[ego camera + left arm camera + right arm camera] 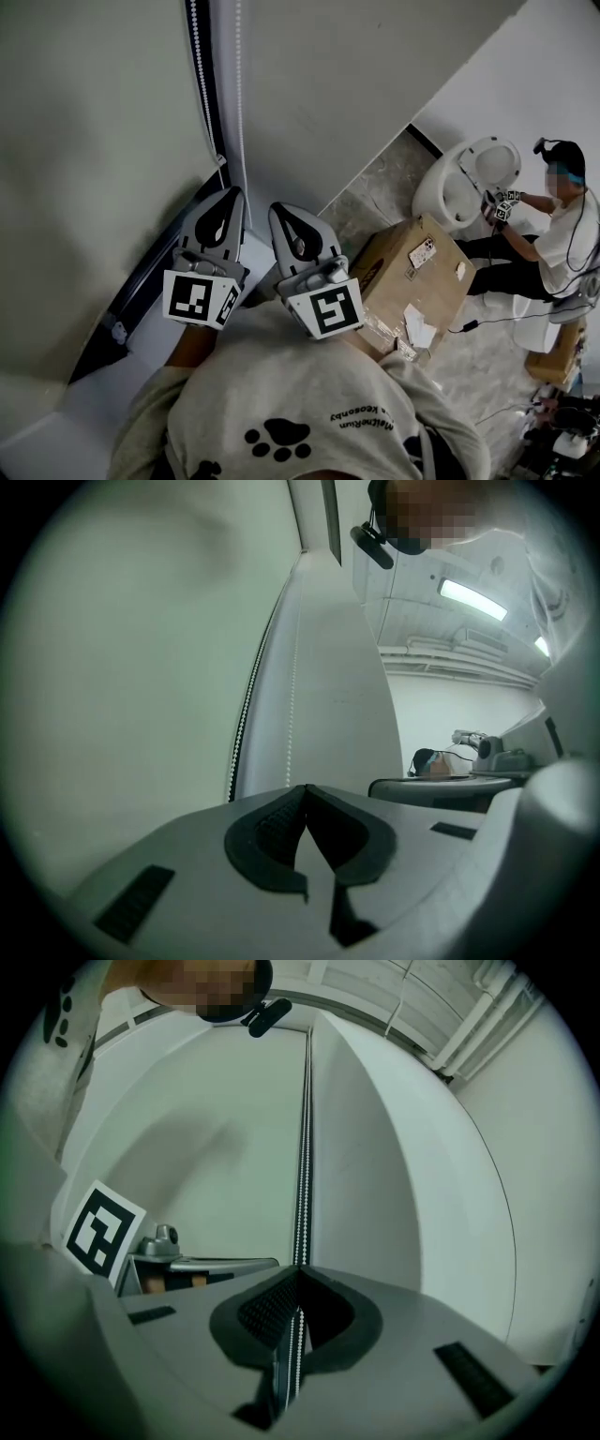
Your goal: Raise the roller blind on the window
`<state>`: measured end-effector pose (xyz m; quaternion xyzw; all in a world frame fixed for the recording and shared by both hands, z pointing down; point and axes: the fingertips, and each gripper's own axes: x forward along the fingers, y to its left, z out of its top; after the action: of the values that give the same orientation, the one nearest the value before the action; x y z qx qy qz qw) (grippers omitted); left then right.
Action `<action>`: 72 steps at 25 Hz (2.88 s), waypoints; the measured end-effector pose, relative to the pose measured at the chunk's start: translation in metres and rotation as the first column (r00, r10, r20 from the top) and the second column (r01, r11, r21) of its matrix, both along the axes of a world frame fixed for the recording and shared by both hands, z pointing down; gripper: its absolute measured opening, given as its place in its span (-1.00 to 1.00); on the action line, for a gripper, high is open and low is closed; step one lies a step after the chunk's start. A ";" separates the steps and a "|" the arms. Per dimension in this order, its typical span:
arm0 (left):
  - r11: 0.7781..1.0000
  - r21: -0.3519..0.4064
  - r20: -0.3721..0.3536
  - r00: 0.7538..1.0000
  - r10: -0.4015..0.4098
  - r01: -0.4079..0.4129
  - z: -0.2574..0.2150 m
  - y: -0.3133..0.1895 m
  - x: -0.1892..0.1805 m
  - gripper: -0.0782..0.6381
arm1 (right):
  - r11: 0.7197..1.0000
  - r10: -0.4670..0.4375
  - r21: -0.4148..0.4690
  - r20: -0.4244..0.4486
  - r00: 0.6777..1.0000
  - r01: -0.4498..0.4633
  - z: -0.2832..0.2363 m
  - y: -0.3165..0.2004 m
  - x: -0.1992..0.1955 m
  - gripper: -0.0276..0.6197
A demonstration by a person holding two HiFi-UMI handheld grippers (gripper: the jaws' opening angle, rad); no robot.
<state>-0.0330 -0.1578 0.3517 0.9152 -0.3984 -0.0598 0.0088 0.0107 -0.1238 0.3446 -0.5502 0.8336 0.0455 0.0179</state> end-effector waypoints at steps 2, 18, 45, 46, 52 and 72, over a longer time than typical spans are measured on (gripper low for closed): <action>1.000 -0.003 0.005 1.000 0.013 -0.013 -0.001 -0.004 0.001 -0.76 | 1.000 0.003 -0.005 -0.004 1.000 -0.003 -0.002 -0.003 -0.001 -0.89; 0.993 0.017 0.082 0.990 0.115 -0.116 -0.018 -0.048 0.032 -0.40 | 1.000 -0.030 -0.009 -0.017 0.999 0.030 -0.013 -0.024 -0.003 -0.89; 0.991 -0.043 0.114 0.985 0.131 -0.127 -0.015 -0.007 0.015 -0.75 | 0.970 -0.242 0.023 -0.053 0.969 0.243 -0.085 -0.039 -0.041 -0.68; 0.991 -0.042 0.111 0.986 0.128 -0.124 -0.016 -0.006 0.014 -0.75 | 0.969 -0.245 0.026 -0.052 0.968 0.247 -0.089 -0.039 -0.042 -0.68; 0.993 -0.039 0.095 0.989 0.114 -0.110 -0.020 -0.001 0.009 -0.75 | 0.960 -0.279 0.003 -0.062 0.958 0.280 -0.099 -0.041 -0.049 -0.79; 1.000 0.029 0.069 0.998 0.009 -0.012 0.004 -0.003 0.004 -0.76 | 0.953 -0.297 0.043 -0.042 0.954 0.299 -0.077 -0.044 -0.053 -0.88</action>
<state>-0.0291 -0.1606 0.3562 0.9188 -0.3927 -0.0343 -0.0182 -0.0424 -0.1675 0.2677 -0.4168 0.9058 0.0722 0.0233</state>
